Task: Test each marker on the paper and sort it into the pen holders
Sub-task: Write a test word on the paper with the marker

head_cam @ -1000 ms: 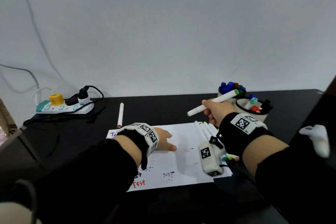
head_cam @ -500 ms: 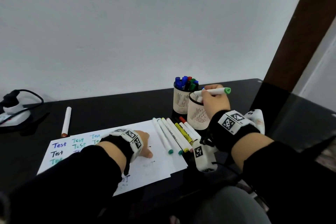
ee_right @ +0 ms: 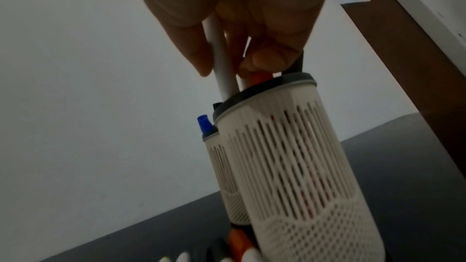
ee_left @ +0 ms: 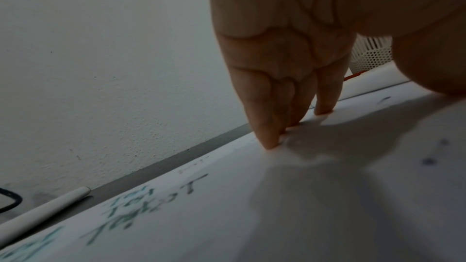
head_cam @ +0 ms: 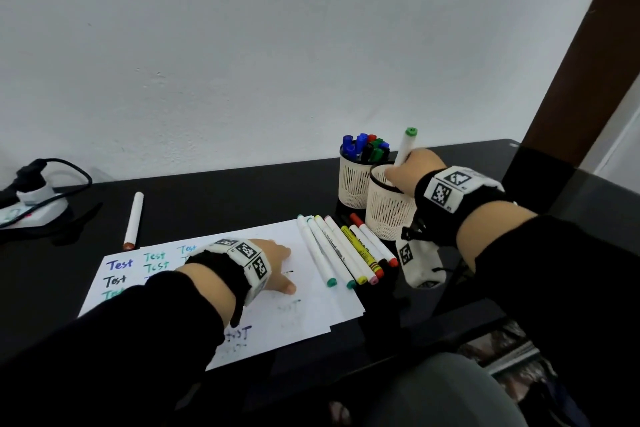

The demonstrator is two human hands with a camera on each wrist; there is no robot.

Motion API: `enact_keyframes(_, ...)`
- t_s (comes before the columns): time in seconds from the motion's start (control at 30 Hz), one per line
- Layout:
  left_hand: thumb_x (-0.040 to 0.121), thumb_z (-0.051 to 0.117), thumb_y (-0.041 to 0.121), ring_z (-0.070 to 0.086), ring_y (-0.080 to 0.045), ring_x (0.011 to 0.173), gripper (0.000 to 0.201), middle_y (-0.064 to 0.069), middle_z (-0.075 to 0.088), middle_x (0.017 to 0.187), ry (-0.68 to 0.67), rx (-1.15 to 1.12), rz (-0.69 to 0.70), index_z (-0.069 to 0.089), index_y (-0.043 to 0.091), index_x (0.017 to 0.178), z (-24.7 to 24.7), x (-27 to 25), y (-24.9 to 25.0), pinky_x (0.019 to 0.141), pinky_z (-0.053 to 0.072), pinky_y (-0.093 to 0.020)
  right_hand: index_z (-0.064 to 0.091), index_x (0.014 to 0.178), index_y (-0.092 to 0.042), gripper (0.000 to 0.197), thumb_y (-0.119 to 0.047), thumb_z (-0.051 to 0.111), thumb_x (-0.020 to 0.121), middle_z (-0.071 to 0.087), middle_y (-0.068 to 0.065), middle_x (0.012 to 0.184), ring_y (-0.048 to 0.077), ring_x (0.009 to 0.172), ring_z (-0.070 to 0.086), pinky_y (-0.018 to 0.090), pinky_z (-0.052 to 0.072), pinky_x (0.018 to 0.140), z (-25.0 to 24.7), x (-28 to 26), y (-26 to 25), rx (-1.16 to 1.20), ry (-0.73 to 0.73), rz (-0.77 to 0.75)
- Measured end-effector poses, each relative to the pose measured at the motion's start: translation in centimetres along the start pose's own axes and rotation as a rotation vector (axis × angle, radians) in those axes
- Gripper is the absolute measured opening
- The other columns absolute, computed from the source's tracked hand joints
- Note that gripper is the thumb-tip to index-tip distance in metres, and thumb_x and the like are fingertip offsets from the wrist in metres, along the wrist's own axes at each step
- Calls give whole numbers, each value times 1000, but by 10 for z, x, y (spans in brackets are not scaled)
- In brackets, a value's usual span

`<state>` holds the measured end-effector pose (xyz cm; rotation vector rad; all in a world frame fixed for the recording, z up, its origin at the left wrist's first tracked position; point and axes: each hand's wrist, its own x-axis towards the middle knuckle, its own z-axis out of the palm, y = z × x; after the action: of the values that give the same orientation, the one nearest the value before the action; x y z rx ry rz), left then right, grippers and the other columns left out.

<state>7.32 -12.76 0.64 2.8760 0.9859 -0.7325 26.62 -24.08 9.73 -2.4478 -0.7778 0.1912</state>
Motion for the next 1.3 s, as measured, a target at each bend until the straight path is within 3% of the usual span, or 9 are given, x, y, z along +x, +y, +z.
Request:
enact_keyframes(0.1, 85, 50, 60, 25, -24, 140, 82, -3, 18, 156, -5, 4, -8, 16, 23, 150, 0, -1, 0, 112, 23, -37, 49, 75, -14, 27, -34, 62, 87, 56, 2, 71, 14, 61, 54, 28, 44, 59, -5, 6, -5, -143, -44, -7)
enact_keyframes(0.2, 86, 50, 59, 27, -24, 139, 80, -3, 19, 155, -7, 4, -10, 16, 23, 150, -1, -2, 2, 111, 25, -37, 53, 80, -14, 22, -33, 63, 85, 60, 3, 76, 15, 65, 56, 27, 44, 58, -6, 7, -8, -189, -35, -48)
enact_keyframes(0.33, 87, 49, 58, 23, -23, 141, 82, -3, 12, 157, -10, 8, -13, 11, 24, 151, -1, -4, 2, 111, 23, -36, 62, 106, -10, 23, -23, 65, 86, 67, 7, 101, 22, 95, 64, 30, 49, 75, -6, 2, -10, -123, 1, -78)
enact_keyframes(0.4, 87, 48, 58, 22, -23, 142, 81, -3, 10, 158, -13, 5, -15, 10, 24, 151, -1, -4, 2, 111, 22, -35, 63, 107, -10, 23, -22, 63, 88, 66, 7, 106, 21, 100, 62, 28, 47, 75, -5, 1, -9, -90, 36, -94)
enact_keyframes(0.6, 88, 46, 58, 20, -25, 142, 82, -4, 5, 158, -28, 15, -22, 6, 24, 151, 0, -4, 2, 112, 22, -37, 64, 102, -15, 16, -24, 60, 90, 65, 3, 107, 16, 88, 56, 26, 42, 70, 5, -1, -2, -71, 89, -148)
enact_keyframes(0.77, 87, 47, 59, 21, -25, 142, 82, -3, 6, 158, -32, -4, -21, 7, 24, 151, -1, -5, 2, 112, 23, -38, 64, 108, -15, 22, -27, 60, 90, 64, 3, 111, 15, 91, 58, 25, 44, 71, 5, -7, -2, -42, 104, -166)
enact_keyframes(0.97, 91, 44, 57, 16, -22, 143, 81, 1, -4, 158, -42, -6, -11, 2, 22, 151, 0, -16, -9, 114, 17, -36, 62, 94, -14, 16, -27, 53, 94, 59, 7, 110, 18, 86, 55, 28, 42, 70, -4, -18, -14, -67, 132, -239)
enact_keyframes(1.07, 91, 44, 56, 12, -22, 145, 81, 1, -4, 158, -41, -14, -40, 2, 22, 151, 4, -17, -27, 115, 14, -35, 62, 100, -11, 20, -25, 49, 95, 61, 7, 103, 19, 86, 54, 28, 42, 71, -7, -26, -29, -98, 106, -272)
enact_keyframes(1.3, 87, 50, 57, 17, -21, 143, 80, 4, 9, 158, -64, -42, -128, 12, 26, 150, 19, -32, -82, 116, 16, -36, 52, 91, -15, 15, -29, 46, 95, 56, 1, 94, 20, 92, 54, 26, 39, 73, 20, -47, -83, -195, -55, -428)
